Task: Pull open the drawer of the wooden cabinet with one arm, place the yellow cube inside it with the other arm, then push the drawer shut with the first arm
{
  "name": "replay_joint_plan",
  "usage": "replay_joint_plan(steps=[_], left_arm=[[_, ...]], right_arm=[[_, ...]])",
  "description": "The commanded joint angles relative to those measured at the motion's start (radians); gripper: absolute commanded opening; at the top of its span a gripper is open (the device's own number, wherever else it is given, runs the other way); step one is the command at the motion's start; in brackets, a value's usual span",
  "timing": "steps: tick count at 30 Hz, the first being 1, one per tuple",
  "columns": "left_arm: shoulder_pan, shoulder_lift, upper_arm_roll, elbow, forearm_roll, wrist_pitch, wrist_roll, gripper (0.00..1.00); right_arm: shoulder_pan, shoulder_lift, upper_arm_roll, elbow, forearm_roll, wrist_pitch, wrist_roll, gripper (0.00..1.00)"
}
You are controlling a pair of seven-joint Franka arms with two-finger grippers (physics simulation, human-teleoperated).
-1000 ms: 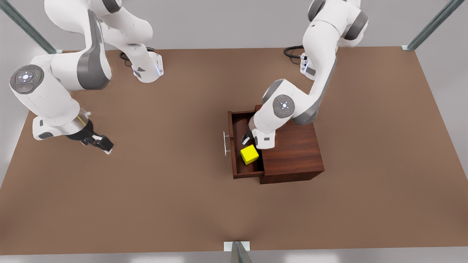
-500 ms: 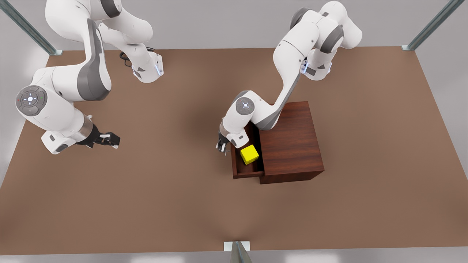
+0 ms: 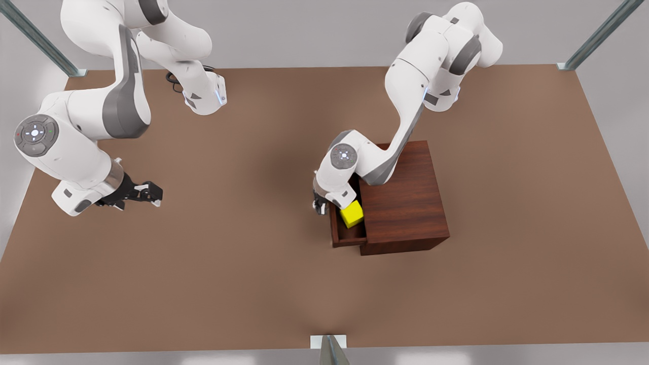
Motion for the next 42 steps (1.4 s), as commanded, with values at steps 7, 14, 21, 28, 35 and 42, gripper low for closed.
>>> replay_joint_plan(steps=[7,14,21,28,35,42], left_arm=[[0.043,-0.016,0.002,0.003,0.000,-0.263,0.125,0.21],[0.084,-0.033,0.003,0.004,0.003,-0.382,0.214,0.21],[0.098,-0.034,0.005,0.004,0.006,-0.434,0.231,0.21],[0.095,-0.033,-0.023,0.177,-0.037,-0.362,0.139,1.00],[0.518,-0.260,-0.011,0.184,0.074,-0.813,1.892,1.00],[0.577,-0.432,-0.005,0.171,0.172,-0.878,2.176,1.00]], right_arm=[[-0.003,-0.001,-0.002,0.013,0.002,-0.003,-0.072,1.00],[-0.008,0.000,-0.004,0.008,0.002,-0.003,-0.069,1.00],[-0.009,0.002,-0.004,0.008,0.002,-0.001,-0.071,1.00],[-0.009,0.002,-0.004,0.010,0.002,-0.001,-0.071,1.00],[-0.009,0.002,-0.004,0.010,0.004,-0.001,-0.075,1.00],[-0.009,0.002,-0.004,0.010,0.004,-0.001,-0.071,1.00]])
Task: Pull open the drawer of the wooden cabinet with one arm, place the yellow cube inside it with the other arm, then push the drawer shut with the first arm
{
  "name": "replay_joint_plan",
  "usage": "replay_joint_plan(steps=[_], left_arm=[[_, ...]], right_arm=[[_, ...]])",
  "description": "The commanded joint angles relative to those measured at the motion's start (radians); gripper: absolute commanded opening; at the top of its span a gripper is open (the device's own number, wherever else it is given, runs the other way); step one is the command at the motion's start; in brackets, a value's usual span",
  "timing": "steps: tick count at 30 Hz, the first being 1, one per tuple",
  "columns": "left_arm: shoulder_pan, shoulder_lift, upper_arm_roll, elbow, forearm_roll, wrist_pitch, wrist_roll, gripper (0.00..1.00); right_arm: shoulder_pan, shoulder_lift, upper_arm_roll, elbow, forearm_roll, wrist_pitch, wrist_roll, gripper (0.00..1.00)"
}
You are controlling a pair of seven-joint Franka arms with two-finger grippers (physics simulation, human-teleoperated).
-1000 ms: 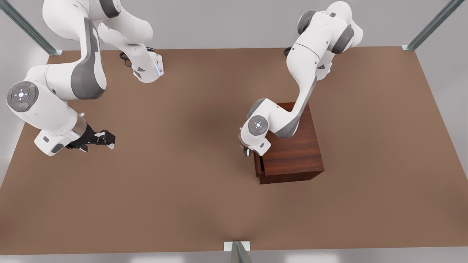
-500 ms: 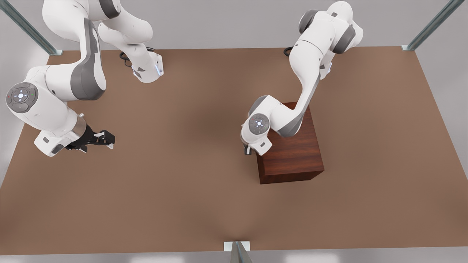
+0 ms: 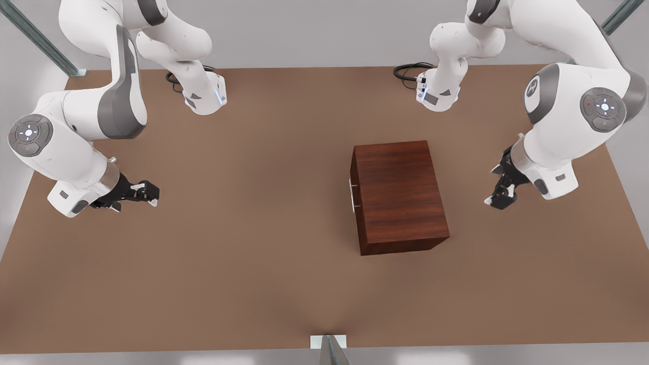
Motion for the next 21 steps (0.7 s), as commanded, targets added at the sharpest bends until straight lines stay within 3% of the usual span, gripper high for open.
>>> replay_joint_plan(steps=[1,4,9,21], left_arm=[[0.000,-0.010,-0.002,0.000,0.023,-0.077,1.195,1.00],[0.008,-0.020,-0.004,-0.001,0.021,-0.065,1.243,1.00],[0.008,-0.054,-0.020,-0.141,0.015,0.174,1.250,1.00],[0.009,-0.039,-0.022,-0.163,0.018,0.196,1.257,1.00]], right_arm=[[0.000,-0.001,0.000,0.001,0.001,0.000,-0.006,1.00],[0.000,-0.001,0.000,0.001,0.001,0.000,-0.007,1.00],[0.000,-0.001,0.002,0.001,0.001,0.000,-0.007,1.00],[0.000,-0.001,0.002,0.001,0.001,0.000,-0.011,1.00]])
